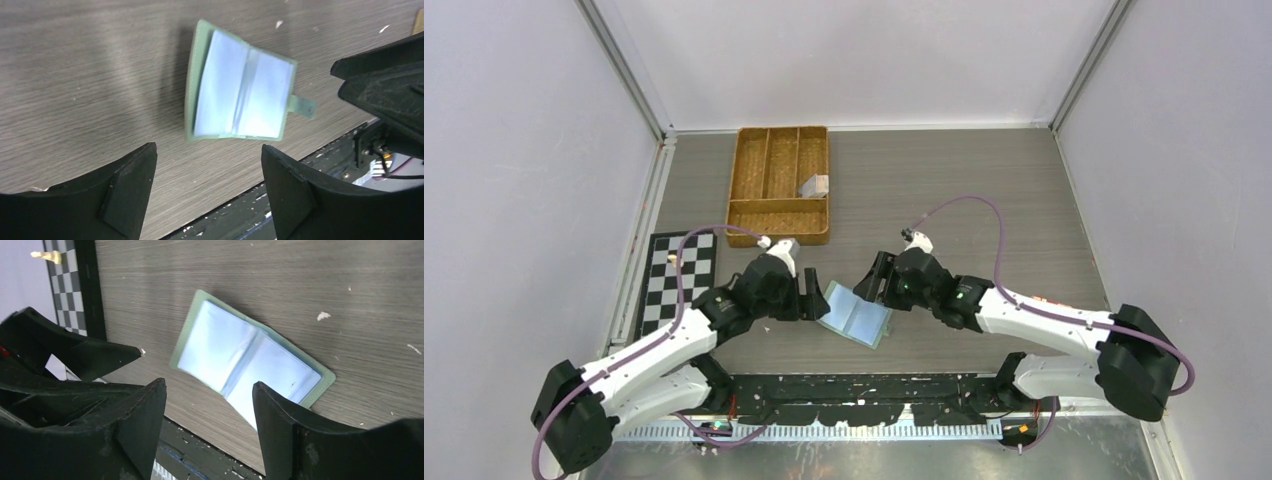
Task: Put the credit cards into the card holder
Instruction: Open the card holder at the center of the board, then pick up the credit card from the storage box.
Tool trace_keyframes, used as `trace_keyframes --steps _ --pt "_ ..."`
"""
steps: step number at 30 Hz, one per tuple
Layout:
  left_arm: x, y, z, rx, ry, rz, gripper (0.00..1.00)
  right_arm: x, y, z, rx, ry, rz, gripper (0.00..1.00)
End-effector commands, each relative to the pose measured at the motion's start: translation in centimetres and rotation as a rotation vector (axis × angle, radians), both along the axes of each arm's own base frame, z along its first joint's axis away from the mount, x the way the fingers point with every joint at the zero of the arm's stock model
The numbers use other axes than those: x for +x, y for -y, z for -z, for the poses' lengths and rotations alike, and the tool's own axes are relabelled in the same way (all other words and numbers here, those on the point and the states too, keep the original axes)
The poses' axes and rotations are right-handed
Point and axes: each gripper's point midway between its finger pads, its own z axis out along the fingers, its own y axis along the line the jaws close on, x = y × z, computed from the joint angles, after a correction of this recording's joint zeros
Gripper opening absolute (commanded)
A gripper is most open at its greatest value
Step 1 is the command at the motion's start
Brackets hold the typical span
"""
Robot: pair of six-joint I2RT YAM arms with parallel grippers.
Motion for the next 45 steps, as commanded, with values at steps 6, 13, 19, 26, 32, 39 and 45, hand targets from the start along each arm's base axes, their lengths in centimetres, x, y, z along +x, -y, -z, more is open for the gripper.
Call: trace_keyframes --steps 6,13,19,26,32,39,45 --pt "4.0 -1.2 -6.2 0.109 0.085 0.016 0.82 2.3 3.0 -4.6 -0.04 0.094 0.021 0.71" --pt "12.9 -1.1 -11.5 0.142 0.172 0.001 0.82 5.7 7.4 -6.5 -0.051 0.121 0.1 0.74" --pt "21.1 0.5 -11.3 0.246 0.176 0.019 0.82 7.5 8.9 -7.9 -0.058 0.143 0.088 0.78" --pt "29.5 0.7 -8.9 0.429 0.211 -0.03 0.89 8.5 9.8 -8.2 -0.043 0.138 0.076 0.8" --pt "33.6 0.4 -7.0 0.568 0.214 -0.045 0.89 8.6 10.3 -7.8 -0.027 0.116 0.072 0.8" --pt "34.6 0.5 -3.3 0.63 0.14 -0.019 0.9 9.0 10.9 -7.6 -0.025 0.108 0.075 0.8" --pt "34.2 1.3 -1.1 0.596 0.087 0.008 0.91 9.3 11.3 -7.4 -0.022 0.099 0.083 0.8"
